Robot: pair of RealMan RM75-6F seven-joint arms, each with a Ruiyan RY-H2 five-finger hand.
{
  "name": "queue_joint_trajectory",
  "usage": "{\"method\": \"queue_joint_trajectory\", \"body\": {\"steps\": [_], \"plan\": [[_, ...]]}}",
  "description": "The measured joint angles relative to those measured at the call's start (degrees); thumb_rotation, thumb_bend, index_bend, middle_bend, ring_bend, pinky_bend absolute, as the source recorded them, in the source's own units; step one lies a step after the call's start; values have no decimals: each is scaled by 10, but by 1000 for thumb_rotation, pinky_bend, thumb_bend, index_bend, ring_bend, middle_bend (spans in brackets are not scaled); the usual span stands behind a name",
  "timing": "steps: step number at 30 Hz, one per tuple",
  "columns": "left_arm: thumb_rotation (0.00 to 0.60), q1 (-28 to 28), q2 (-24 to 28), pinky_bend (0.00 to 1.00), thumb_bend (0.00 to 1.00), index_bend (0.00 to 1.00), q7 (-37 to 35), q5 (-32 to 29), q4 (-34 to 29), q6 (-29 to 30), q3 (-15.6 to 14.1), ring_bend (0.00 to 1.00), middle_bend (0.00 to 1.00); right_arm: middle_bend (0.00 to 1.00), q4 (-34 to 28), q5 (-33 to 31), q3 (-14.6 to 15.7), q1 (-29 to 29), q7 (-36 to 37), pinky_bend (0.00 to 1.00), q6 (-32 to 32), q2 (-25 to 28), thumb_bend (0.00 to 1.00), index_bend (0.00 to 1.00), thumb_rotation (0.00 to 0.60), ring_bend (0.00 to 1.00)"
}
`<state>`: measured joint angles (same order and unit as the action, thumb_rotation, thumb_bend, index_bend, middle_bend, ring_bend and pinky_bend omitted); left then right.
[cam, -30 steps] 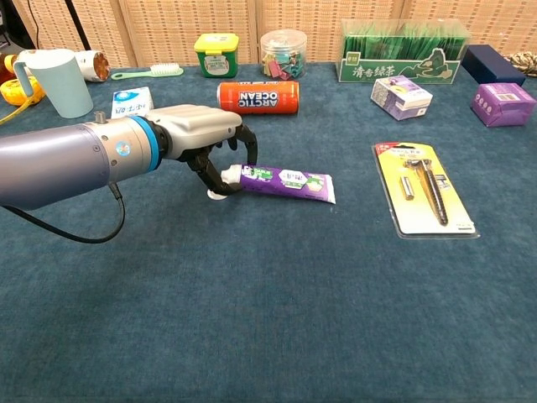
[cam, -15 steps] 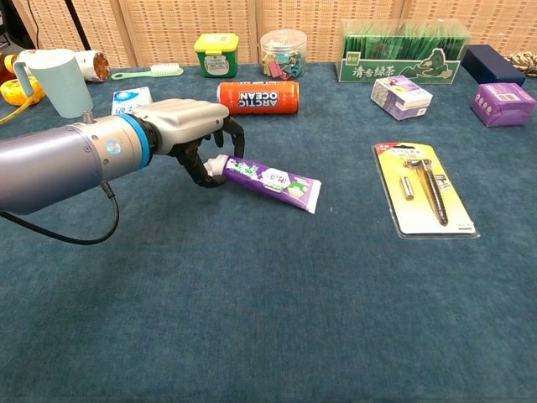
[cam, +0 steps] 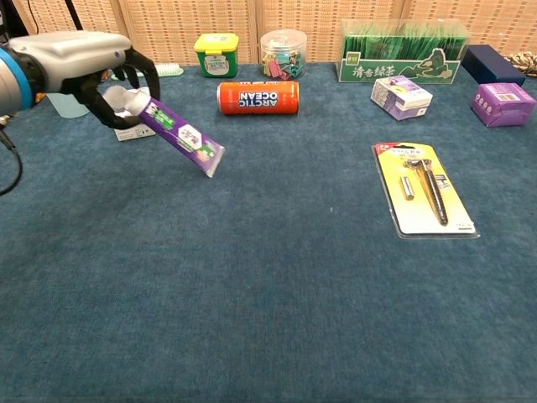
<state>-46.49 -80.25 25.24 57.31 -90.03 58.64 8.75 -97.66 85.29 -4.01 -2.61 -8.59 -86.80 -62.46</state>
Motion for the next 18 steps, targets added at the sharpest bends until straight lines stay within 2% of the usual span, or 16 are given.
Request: {"method": "queue_joint_trajectory", "body": {"steps": [7, 15, 17, 18], "plan": [[600, 10, 51, 210, 345, 539, 15, -4, -31, -12, -11, 272, 297, 149, 1, -3, 0, 1, 1, 225, 2, 0, 219, 243, 600, 181], [600, -17, 44, 209, 345, 568, 69, -20, -43, -49, -22, 262, 297, 149, -2, -6, 0, 6, 1, 225, -5, 5, 220, 243, 600, 181], [600, -25, 33, 209, 346, 534, 77, -25, -43, -53, -20, 253, 292, 149, -3, -7, 0, 8, 2, 226, -7, 6, 221, 243, 600, 181], [600, -28, 26, 209, 346, 485, 80, -27, -42, -53, -19, 235, 274, 149, -4, -7, 0, 9, 2, 225, -8, 7, 221, 243, 600, 182]]}}
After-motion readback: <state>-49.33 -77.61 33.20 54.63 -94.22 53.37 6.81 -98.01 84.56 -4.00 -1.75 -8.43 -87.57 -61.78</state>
